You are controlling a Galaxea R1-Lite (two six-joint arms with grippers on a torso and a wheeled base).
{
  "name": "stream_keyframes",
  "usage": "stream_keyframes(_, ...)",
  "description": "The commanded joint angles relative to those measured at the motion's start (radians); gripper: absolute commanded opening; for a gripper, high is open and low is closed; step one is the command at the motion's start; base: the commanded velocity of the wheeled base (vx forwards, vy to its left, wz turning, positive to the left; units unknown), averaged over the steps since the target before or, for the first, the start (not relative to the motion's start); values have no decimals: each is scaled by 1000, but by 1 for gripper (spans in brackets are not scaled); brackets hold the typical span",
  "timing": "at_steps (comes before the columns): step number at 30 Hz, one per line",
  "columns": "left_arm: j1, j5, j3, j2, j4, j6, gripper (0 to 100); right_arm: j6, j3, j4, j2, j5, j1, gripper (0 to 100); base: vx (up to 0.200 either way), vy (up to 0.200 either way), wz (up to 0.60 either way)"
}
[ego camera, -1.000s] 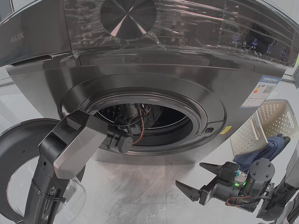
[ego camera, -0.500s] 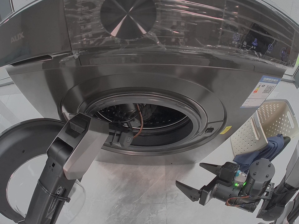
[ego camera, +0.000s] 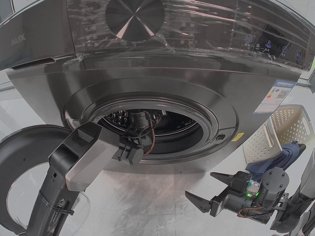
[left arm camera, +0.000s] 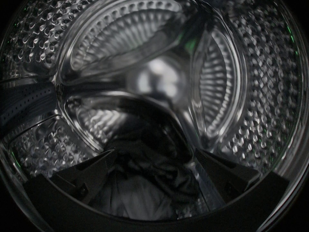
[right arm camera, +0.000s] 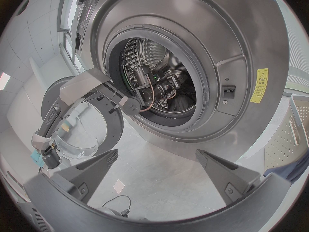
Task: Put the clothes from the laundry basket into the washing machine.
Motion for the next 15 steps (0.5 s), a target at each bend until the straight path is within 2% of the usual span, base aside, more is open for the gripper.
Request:
stream_keyframes(1,-73,-1,344,-194,-19,42,100,0,5,0,0,2,0,100,0,0,0)
stream_keyframes(2,-77,-1,352,-198,-19,42,100,0,5,0,1,0,0,100,0,0,0)
stream_keyframes(4,-113,-4,493,-270,-22,53,100,0,8,0,1,2,0,100,0,0,0)
stream_keyframes(6,-139,-6,565,-300,-33,60,100,0,11,0,3,0,2,100,0,0,0)
stream_keyframes(9,-187,-6,678,-356,-85,73,100,0,11,0,3,0,2,100,0,0,0)
stream_keyframes(15,-236,-24,921,-534,-136,63,100,0,41,0,-20,-3,-3,100,0,0,0)
